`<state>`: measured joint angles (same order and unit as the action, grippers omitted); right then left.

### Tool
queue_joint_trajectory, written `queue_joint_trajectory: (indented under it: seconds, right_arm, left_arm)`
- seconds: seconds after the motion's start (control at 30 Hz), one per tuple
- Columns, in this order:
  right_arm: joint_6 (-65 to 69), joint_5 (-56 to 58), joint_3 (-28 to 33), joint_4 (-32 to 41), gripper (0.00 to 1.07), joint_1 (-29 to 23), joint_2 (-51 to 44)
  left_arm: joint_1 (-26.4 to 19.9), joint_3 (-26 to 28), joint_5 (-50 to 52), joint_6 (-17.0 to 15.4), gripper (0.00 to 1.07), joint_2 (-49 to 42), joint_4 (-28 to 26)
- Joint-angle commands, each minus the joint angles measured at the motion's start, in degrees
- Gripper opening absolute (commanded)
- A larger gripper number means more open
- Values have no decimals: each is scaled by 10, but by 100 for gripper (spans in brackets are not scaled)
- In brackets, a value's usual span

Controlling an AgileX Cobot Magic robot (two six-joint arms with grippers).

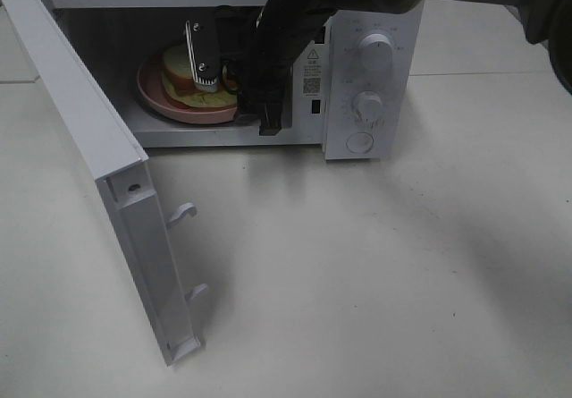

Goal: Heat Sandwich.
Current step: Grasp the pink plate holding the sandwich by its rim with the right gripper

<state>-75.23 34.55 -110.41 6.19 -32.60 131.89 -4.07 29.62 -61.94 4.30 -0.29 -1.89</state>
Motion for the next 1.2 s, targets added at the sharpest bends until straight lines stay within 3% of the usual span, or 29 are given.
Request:
queue_joint_trajectory:
  seconds: [0.03,0.67,0.97,1.2]
  right_arm:
    - [3,-21,-5,10,65,5,1]
    - [3,-59,-11,30,60,6,70]
    - [0,-68,-11,48,51,6,94]
    - [-1,-67,-11,55,34,6,104]
  left_arm:
    - [-2,-1,7,-5,68,-4,-2]
    - [-2,-1,7,-5,68,-4,-2]
    - [-2,-1,7,-5,68,-4,-2]
    - [-2,-1,7,-5,68,-4,-2]
